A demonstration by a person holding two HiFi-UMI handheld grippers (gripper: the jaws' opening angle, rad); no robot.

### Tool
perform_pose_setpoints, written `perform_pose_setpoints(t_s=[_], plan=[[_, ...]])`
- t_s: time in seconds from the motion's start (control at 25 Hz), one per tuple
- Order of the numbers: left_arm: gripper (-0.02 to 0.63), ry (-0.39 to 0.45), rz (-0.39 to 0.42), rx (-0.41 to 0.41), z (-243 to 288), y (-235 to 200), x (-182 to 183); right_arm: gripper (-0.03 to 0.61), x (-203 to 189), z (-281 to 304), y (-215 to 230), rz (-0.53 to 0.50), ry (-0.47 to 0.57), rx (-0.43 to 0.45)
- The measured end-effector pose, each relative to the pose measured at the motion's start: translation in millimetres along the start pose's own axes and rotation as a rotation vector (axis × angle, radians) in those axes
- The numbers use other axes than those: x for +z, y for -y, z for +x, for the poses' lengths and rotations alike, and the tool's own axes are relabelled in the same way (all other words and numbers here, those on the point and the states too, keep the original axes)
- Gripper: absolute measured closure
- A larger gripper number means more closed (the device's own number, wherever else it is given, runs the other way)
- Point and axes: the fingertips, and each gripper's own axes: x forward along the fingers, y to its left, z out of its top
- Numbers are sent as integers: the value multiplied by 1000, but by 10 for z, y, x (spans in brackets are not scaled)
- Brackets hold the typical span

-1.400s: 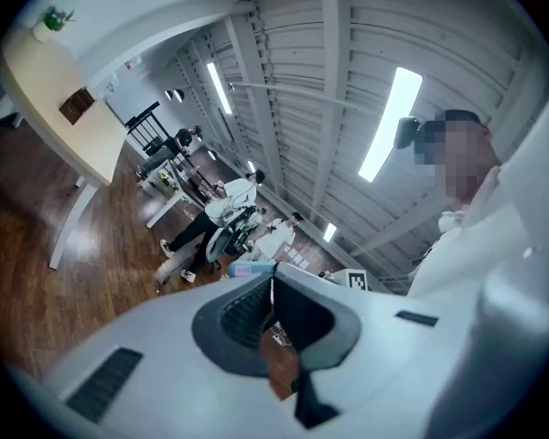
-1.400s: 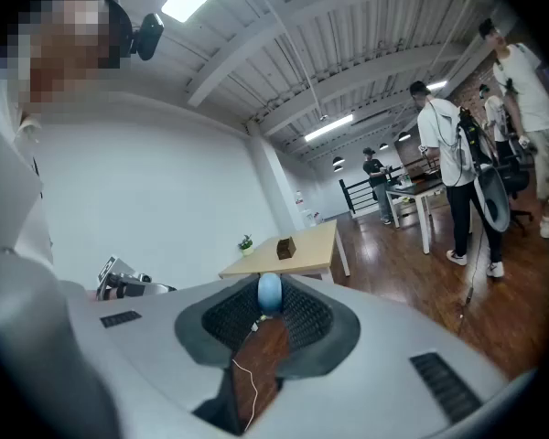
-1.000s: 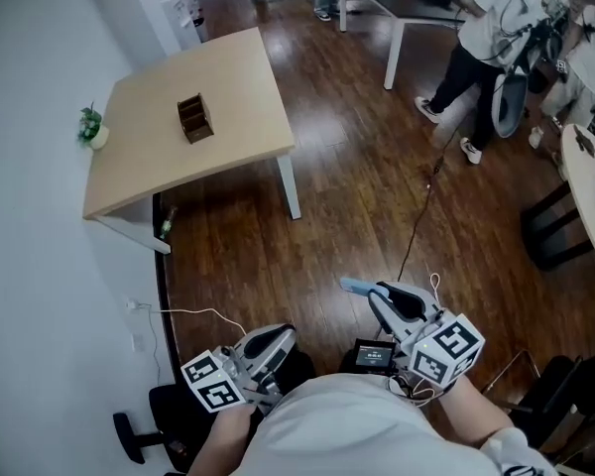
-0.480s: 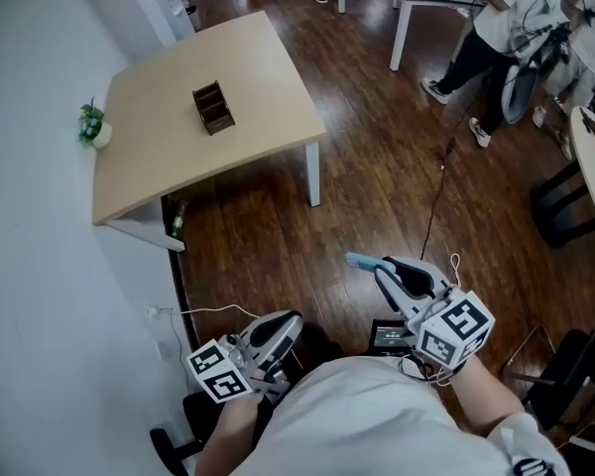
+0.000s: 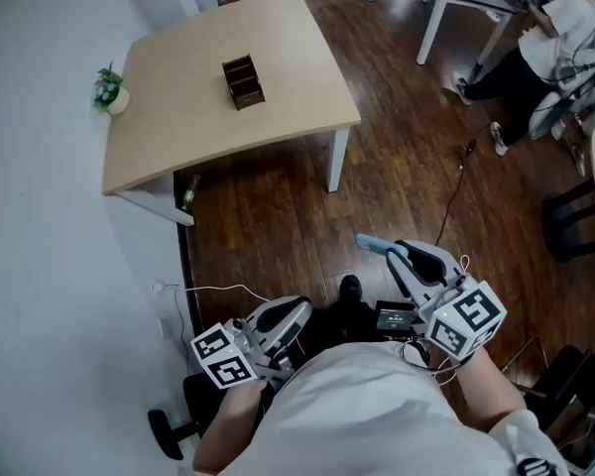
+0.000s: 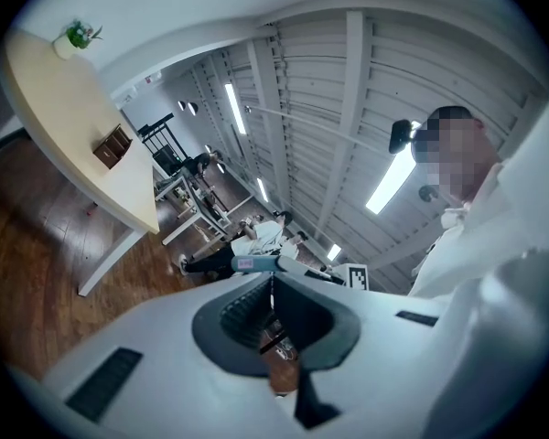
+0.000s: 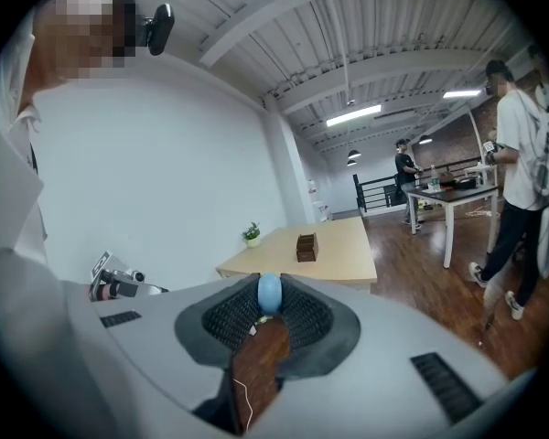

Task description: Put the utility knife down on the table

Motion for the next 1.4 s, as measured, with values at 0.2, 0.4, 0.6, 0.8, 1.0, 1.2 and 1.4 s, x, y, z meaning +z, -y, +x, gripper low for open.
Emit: perform_pose_setpoints(t_s=[0.2,0.4,0.6,0.8,1.0,1.2,1.4], plan=[[611,30,-1,61,-26,-230,147,508,20,374,157,2,-14,48],[611,69,-6,119,107,-548,420,509,190,842,417,-17,-21,102],[611,74,-9,143,523,-902,770,508,445,1322,842,-26,-30,148],[611,90,-1,169,936,-1186,1155,508,658,1730,1212,-44,-50,197],[611,108,4,197,1199,-1380,1401,508,769,2048,1477,-51,-62,234],[611,123,1,229,1253,-1563,1575,508,829,2339,1563,-42,-71,266],[611,138,-13,244,1135,-1852,1787,508,834,2681,1519,-52,-104,276]])
